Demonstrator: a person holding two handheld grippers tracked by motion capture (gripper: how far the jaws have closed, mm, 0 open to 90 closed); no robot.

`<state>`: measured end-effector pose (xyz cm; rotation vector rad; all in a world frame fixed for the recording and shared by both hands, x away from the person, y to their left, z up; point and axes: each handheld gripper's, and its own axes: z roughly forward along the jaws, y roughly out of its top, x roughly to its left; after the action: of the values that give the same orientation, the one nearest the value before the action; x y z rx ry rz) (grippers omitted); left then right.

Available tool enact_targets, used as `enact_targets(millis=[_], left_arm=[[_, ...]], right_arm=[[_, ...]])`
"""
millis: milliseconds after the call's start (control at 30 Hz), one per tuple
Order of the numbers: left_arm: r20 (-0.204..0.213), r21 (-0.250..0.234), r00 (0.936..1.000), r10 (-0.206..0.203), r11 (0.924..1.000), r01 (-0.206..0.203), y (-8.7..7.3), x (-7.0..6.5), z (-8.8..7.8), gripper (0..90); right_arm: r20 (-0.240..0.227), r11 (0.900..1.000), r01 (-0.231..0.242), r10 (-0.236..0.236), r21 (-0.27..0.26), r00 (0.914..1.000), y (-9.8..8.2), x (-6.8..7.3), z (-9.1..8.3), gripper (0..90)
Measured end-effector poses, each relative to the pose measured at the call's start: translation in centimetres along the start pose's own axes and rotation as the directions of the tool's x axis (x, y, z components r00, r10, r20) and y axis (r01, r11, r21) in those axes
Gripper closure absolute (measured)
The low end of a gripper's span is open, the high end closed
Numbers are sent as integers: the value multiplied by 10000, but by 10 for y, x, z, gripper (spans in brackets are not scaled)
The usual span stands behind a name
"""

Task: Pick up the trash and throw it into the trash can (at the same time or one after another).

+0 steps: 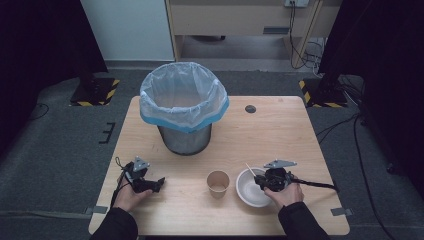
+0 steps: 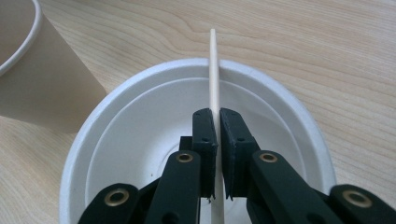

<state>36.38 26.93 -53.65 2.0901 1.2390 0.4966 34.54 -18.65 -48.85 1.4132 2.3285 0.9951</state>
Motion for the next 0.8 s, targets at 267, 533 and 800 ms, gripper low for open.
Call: enact_targets(millis=[267, 533, 800], left_arm=[[1, 0, 10000, 2, 10000, -2, 0, 0, 0, 0], [3, -4, 10000, 2, 10000, -2, 0, 0, 0, 0], [10, -2, 10000, 10, 10000, -10, 0, 0, 0, 0]], right_arm=[[-324, 9979, -129, 108, -636, 9994, 7, -3, -9, 858], [-1001, 9756, -565, 359, -2122, 9943, 19, -8, -27, 857], [-1615, 9268, -908, 332, -3644, 9863, 36, -12, -48, 858]])
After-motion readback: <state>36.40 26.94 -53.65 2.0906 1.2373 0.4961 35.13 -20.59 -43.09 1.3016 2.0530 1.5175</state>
